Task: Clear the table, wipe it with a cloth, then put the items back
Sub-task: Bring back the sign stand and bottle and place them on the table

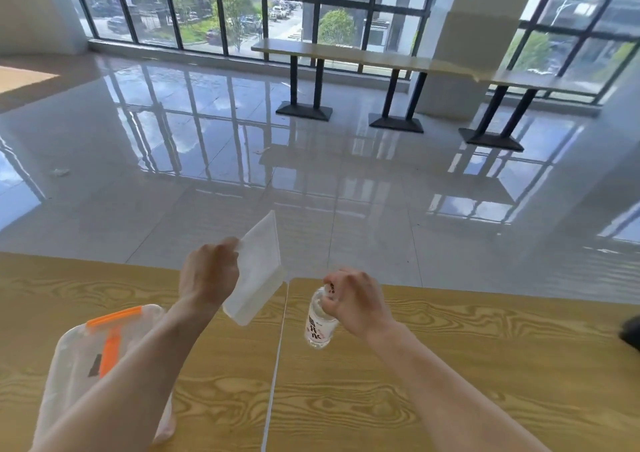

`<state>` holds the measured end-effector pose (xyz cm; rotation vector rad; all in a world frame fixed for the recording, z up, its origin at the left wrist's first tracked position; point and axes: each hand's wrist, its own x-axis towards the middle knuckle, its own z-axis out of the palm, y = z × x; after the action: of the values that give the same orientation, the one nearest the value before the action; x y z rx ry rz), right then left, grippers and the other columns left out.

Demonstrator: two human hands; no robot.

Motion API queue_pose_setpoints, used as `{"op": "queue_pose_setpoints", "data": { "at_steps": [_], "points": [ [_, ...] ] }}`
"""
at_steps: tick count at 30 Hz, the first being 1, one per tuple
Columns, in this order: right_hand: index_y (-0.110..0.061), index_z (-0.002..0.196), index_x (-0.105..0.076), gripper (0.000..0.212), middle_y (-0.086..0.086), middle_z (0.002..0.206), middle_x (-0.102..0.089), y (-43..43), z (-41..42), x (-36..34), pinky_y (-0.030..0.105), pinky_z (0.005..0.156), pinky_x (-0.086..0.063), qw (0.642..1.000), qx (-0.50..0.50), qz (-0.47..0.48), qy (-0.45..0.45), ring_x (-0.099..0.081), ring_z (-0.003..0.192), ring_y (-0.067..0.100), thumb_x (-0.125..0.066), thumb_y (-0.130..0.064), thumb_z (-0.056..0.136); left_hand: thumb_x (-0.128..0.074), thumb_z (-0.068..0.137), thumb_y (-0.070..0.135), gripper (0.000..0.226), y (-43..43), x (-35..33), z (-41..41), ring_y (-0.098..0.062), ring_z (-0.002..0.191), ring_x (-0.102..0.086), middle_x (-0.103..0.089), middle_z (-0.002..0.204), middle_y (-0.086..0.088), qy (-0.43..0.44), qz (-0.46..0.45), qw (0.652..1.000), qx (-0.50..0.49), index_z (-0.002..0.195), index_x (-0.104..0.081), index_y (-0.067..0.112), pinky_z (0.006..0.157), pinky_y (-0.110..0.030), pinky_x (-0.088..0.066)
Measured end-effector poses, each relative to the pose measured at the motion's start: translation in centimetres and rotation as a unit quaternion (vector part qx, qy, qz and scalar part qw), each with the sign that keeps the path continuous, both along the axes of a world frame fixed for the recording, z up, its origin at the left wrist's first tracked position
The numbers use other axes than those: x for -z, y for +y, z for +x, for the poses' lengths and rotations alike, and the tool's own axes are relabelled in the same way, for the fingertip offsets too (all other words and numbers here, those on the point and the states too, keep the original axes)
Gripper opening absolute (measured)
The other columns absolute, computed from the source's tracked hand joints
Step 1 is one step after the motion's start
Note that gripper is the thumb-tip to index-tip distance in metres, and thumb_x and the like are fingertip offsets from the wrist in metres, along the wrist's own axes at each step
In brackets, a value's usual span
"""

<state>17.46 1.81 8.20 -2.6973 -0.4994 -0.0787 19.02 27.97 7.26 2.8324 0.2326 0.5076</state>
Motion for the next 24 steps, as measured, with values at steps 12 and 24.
{"op": "queue_pose_setpoints", "data": {
  "at_steps": [12, 24],
  "points": [
    [-0.009, 0.103, -0.072, 0.028, 0.006, 0.104, -0.068, -16.9, -10.6, -1.0, 0.039, 0.081, -0.052, 0.981, 0.192, 0.002, 0.015, -0.063, 0.095, 0.026, -0.067, -0.024, 0.080, -0.058, 0.086, 0.006, 0.020, -15.7, -0.1, -3.6, -0.040, 0.067, -0.064, -0.070, 0.075, -0.014, 0.004, -0.026, 0.988, 0.151, 0.098, -0.071, 0.015, 0.053, -0.033, -0.038],
    [-0.017, 0.115, -0.071, 0.035, 0.002, 0.108, -0.068, -37.2, -18.5, -0.7, 0.034, 0.080, -0.051, 0.965, 0.261, -0.001, -0.011, -0.062, 0.094, 0.020, -0.071, -0.027, 0.082, -0.060, 0.085, 0.008, 0.017, -34.8, 0.1, -10.5, -0.040, 0.068, -0.064, -0.069, 0.073, -0.013, 0.004, -0.007, 0.983, 0.184, 0.098, -0.070, 0.015, 0.053, -0.034, -0.039]
  ]
}}
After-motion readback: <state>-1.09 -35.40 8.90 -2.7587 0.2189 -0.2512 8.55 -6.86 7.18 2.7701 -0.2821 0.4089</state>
